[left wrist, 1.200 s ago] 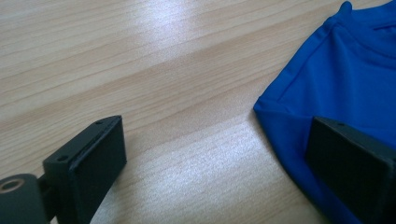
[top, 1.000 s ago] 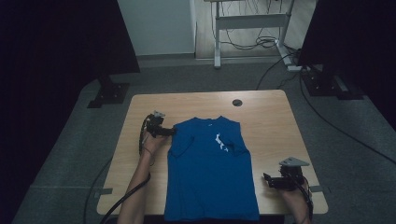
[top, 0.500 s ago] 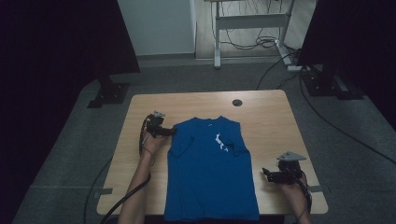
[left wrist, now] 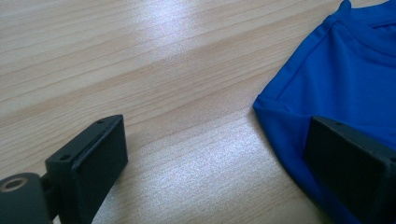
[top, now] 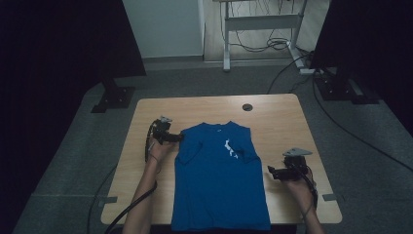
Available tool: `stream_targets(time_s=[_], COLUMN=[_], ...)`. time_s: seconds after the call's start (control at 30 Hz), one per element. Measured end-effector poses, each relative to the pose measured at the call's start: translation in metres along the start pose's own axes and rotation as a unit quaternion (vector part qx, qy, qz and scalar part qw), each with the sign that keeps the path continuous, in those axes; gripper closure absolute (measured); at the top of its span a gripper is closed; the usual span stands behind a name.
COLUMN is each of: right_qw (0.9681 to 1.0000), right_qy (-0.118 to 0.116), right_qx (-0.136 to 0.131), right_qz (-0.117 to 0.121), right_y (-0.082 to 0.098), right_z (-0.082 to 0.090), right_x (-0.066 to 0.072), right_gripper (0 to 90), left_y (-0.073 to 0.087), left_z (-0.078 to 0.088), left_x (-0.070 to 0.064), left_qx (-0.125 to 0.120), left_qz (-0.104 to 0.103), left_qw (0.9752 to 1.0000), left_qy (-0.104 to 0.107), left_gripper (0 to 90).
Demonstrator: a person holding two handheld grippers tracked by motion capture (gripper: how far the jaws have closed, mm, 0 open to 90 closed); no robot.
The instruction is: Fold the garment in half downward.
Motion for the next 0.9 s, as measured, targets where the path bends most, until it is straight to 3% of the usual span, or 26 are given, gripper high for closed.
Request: stream_targets(time_s=[0.47, 0.9], right_qw=[0.9999, 0.9999], right_qy=[-0.01, -0.011], right_qx=[-0.011, -0.011], right_qz=[0.008, 0.007], right_y=[-0.03, -0.05], right_z=[-0.021, -0.042], right_x=[-0.005, -0.022], right_gripper=[7.3, 7.6], left_y=[0.0, 0.0], left_z=[0.0, 0.0], left_x=[0.0, 0.0], left_qx=[-0.001, -0.001], left_qz=[0.004, 0.004], left_qw=[1.0, 1.0], left_qy=[-0.003, -0.003], left_gripper=[6.4, 6.4])
Point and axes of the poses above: each handheld gripper's, and its own axes: z roughly backward along the jaws, y roughly out of its underside, x roughly to its left, the point moved 9 cm from there along -z, roughly forward along the jaws, and after that the axes turned 9 degrees about z, right-handed, at the moved point
